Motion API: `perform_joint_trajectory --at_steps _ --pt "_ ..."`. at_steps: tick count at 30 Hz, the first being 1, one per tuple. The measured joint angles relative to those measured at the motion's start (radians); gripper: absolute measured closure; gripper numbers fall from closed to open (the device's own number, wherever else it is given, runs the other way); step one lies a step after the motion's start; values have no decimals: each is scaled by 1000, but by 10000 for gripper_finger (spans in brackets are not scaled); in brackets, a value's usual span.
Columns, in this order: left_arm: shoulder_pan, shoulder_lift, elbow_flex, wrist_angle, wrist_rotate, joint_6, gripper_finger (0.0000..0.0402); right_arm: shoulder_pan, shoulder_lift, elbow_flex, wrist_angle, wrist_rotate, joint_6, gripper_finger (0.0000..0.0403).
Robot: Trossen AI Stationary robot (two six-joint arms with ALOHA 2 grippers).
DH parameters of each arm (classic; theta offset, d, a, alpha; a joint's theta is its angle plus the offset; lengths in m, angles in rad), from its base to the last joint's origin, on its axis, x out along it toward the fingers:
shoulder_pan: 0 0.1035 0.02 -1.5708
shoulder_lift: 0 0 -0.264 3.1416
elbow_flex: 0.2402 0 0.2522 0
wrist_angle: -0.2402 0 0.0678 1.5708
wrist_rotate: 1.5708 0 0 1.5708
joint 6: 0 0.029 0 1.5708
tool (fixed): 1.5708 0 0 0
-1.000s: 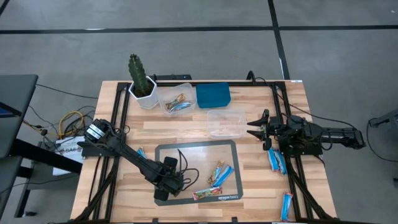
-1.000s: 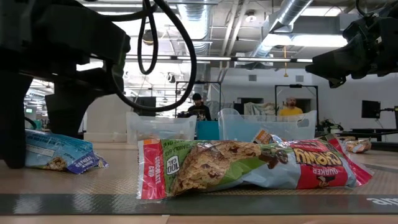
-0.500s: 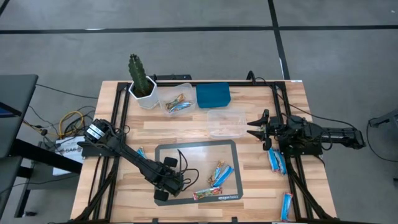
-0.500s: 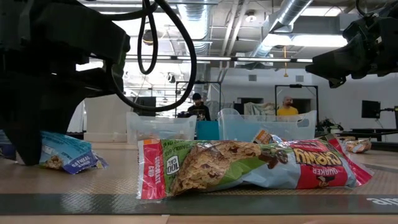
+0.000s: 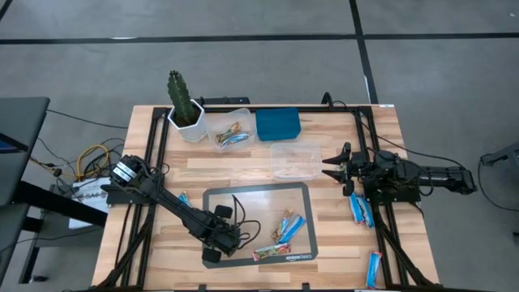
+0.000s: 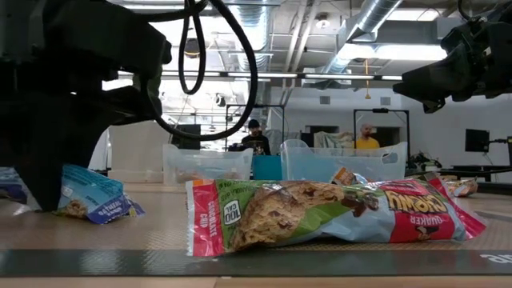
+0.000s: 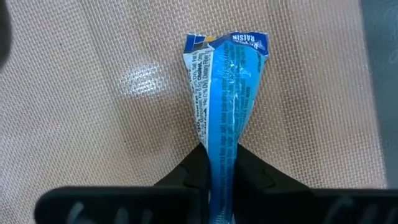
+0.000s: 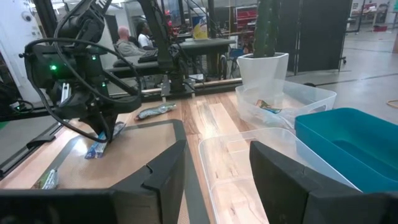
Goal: Pick and place Granola Bars by type
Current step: Put the blue granola bar into the blue bin
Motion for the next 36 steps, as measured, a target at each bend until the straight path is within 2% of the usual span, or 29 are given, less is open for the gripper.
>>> perform_joint_trajectory --at_steps 4,10,14,21,28,36 --pt "0 -46 18 2 -16 3 371 0 0 0 0 0 0 233" --pt "27 -178 19 2 -113 17 371 0 0 0 0 0 0 233" --pt "85 -276 19 19 -210 32 371 0 0 0 0 0 0 233" --pt "225 -422 19 177 -331 83 371 0 0 0 0 0 0 233" --pt "377 -517 19 332 -335 103 371 0 0 0 0 0 0 233" --pt "529 -552 19 369 -315 146 371 0 0 0 0 0 0 233"
